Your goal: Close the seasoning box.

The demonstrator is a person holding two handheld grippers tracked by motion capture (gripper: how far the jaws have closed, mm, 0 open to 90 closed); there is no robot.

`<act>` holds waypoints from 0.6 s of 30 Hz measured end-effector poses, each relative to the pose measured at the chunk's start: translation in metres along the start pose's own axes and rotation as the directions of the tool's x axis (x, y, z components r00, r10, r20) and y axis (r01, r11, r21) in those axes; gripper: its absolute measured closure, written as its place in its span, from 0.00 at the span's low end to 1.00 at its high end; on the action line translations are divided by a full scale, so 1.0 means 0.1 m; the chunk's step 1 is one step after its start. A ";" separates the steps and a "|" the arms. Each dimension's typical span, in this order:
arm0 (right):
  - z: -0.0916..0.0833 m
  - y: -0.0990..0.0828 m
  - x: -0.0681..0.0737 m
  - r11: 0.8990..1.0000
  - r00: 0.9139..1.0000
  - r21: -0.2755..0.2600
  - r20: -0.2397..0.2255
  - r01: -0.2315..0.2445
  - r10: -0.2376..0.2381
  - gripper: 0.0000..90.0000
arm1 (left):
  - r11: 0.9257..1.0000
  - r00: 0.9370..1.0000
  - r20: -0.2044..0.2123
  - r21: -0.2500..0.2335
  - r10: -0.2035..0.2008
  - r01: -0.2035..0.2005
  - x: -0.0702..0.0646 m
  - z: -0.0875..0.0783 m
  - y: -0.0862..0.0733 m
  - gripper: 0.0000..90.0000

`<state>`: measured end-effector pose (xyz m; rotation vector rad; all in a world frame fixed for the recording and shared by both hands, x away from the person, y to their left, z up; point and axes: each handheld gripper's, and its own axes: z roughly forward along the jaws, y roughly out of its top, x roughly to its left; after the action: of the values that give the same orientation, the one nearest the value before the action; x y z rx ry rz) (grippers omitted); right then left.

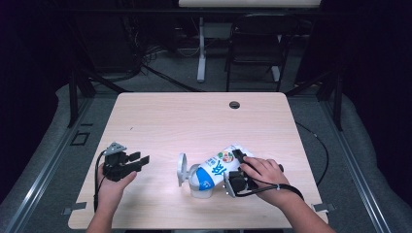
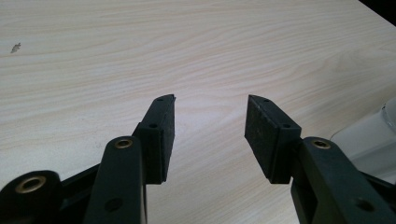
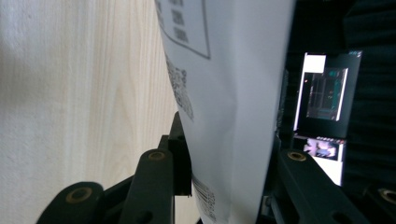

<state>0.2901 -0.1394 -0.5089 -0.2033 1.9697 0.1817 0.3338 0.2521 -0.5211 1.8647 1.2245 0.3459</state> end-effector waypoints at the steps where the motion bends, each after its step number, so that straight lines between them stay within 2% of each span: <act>1: 0.00 -0.01 0.00 1.000 1.000 0.002 -0.006 -0.015 0.015 0.75 | 1.000 1.000 0.000 0.000 -0.001 0.001 0.00 0.00 0.00 0.59; 2: 0.00 -0.01 0.00 0.999 0.999 0.010 -0.017 -0.037 0.037 0.75 | 1.000 1.000 0.000 0.001 0.000 0.000 0.00 0.00 0.00 0.59; 4: 0.02 -0.03 0.01 0.996 0.996 -0.011 -0.040 -0.084 0.083 0.75 | 1.000 1.000 0.000 0.002 0.000 0.000 0.00 0.00 0.00 0.59; 11: 0.03 -0.06 0.01 0.991 0.989 -0.027 -0.062 -0.135 0.133 0.76 | 1.000 1.000 0.000 -0.002 -0.001 0.001 0.01 0.00 0.00 0.59; 17: 0.04 -0.08 0.03 0.976 0.975 -0.056 -0.087 -0.210 0.204 0.76 | 1.000 1.000 0.000 -0.003 -0.001 0.001 0.00 0.00 0.00 0.59; 18: 0.04 -0.08 0.03 0.976 0.975 -0.056 -0.090 -0.210 0.204 0.76 | 1.000 1.000 0.000 -0.003 0.000 0.000 0.00 0.00 0.00 0.59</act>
<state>0.2939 -0.1465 -0.5138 -0.0470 2.0696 0.3786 0.3340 0.2523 -0.5218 1.8620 1.2240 0.3476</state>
